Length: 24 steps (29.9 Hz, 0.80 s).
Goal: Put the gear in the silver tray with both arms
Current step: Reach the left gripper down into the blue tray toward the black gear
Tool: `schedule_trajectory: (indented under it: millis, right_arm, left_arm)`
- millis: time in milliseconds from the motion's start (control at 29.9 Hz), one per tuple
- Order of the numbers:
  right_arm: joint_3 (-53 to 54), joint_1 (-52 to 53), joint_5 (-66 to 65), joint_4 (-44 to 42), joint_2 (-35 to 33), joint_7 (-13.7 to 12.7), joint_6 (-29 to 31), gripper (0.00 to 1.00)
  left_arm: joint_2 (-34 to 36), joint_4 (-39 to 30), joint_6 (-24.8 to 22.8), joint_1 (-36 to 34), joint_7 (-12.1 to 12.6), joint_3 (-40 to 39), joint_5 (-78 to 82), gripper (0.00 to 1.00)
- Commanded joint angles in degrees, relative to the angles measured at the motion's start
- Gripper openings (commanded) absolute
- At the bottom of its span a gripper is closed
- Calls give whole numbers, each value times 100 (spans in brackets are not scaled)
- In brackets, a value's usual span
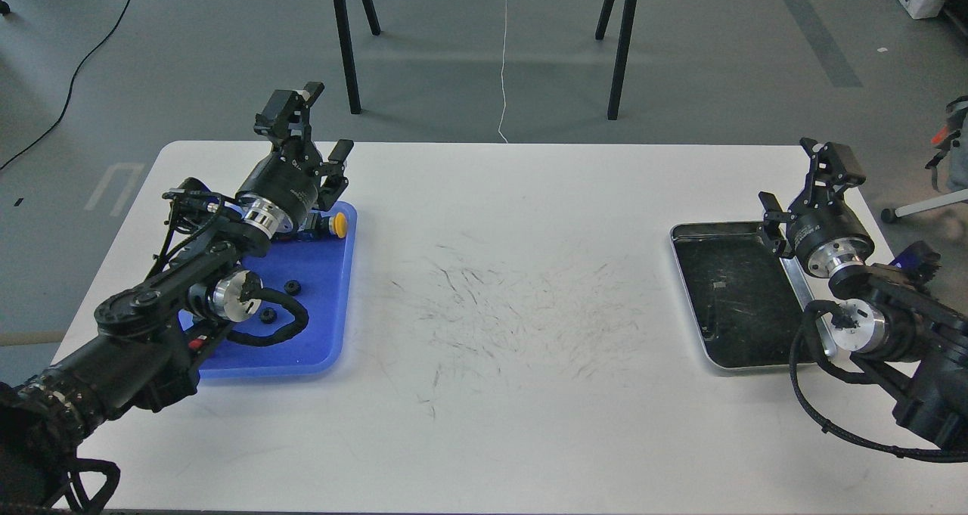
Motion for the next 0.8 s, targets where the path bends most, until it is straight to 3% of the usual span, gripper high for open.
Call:
schedule_trajectory:
  millis: [0,301,769]
  right_arm:
    - [0,8,1,3,0,0,-1,99]
    - [-9,44,1,3,-27,0,-1,99]
    - [0,70,1,29,-44,0,17,99]
  left_arm:
    - [157,-247,-51,-3,0,57,565,100]
    - [552,-529,-34,-205,0,725,1347,100]
    - [1089,-916,19,-319,0,1288,4142,100]
